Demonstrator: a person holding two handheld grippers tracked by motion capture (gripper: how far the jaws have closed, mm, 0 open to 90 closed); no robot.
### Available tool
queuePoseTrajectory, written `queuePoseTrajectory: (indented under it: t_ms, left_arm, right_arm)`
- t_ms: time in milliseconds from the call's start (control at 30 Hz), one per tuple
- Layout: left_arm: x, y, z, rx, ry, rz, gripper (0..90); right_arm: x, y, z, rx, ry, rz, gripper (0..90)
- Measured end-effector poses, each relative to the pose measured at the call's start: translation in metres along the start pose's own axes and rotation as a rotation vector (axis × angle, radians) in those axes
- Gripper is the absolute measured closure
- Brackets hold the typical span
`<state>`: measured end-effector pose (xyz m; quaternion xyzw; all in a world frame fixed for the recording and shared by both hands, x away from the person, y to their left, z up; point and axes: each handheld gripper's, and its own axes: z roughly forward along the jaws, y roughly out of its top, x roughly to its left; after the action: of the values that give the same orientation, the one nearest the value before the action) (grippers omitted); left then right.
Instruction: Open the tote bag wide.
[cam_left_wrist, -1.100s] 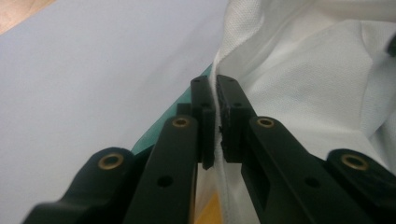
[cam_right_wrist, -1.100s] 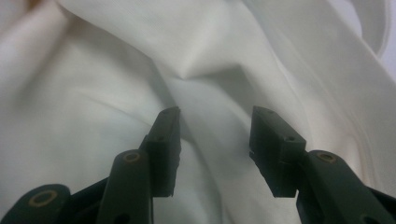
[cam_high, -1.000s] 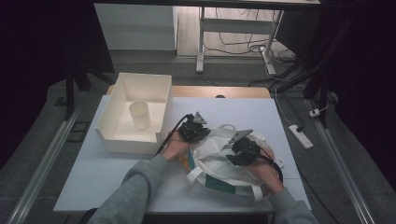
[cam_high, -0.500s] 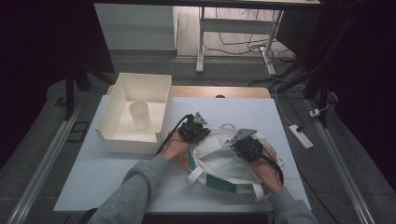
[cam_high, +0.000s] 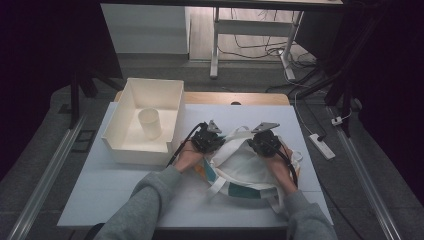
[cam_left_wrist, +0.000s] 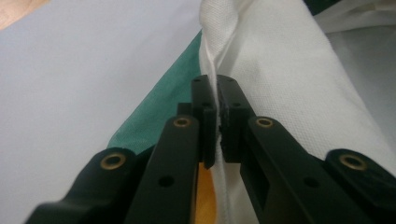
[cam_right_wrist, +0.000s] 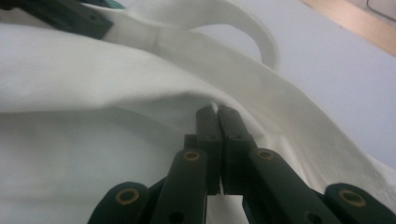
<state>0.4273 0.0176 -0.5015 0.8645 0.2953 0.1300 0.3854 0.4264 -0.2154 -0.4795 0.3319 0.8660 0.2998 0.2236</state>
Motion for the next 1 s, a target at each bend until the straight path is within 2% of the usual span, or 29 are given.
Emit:
queuePoseTrajectory:
  t_ms: [267, 400, 500, 567, 633, 667, 767, 833, 933, 1000]
  left_arm:
    - [-0.002, 0.0, 0.0, 0.004, 0.002, 0.011, 86.1]
    - [-0.001, -0.001, 0.001, 0.006, 0.003, 0.007, 86.0]
    - [0.0, -0.001, 0.001, 0.009, 0.003, 0.008, 85.9]
    - [0.0, -0.001, 0.001, 0.01, 0.002, 0.008, 85.9]
    - [0.0, -0.002, 0.001, 0.012, 0.002, 0.008, 85.9]
    - [0.0, -0.002, 0.002, 0.013, 0.003, 0.007, 85.9]
    - [0.0, -0.002, 0.002, 0.015, 0.005, 0.008, 85.9]
    - [0.0, -0.001, 0.002, 0.015, 0.007, 0.009, 85.8]
    - [-0.001, -0.002, 0.001, 0.011, 0.008, 0.007, 85.9]
    - [0.0, -0.002, 0.001, 0.014, 0.005, 0.007, 85.9]
  right_arm:
    - [-0.008, -0.003, 0.026, 0.045, 0.012, 0.039, 88.1]
    - [-0.008, -0.003, 0.023, 0.038, 0.021, 0.04, 83.6]
    - [-0.005, -0.002, 0.013, 0.035, 0.035, 0.042, 67.7]
    - [-0.001, -0.001, 0.001, 0.011, 0.037, 0.036, 64.3]
    - [0.003, -0.001, -0.014, -0.023, 0.064, 0.038, 66.0]
    - [0.006, -0.001, -0.02, -0.038, 0.084, 0.039, 69.8]
    - [0.017, -0.002, -0.027, -0.028, 0.151, 0.005, 82.8]
    - [0.025, -0.002, -0.022, 0.014, 0.181, -0.029, 88.9]
    - [0.035, -0.003, -0.005, 0.094, 0.195, -0.084, 89.8]
    - [0.039, -0.007, 0.004, 0.148, 0.212, -0.095, 89.8]
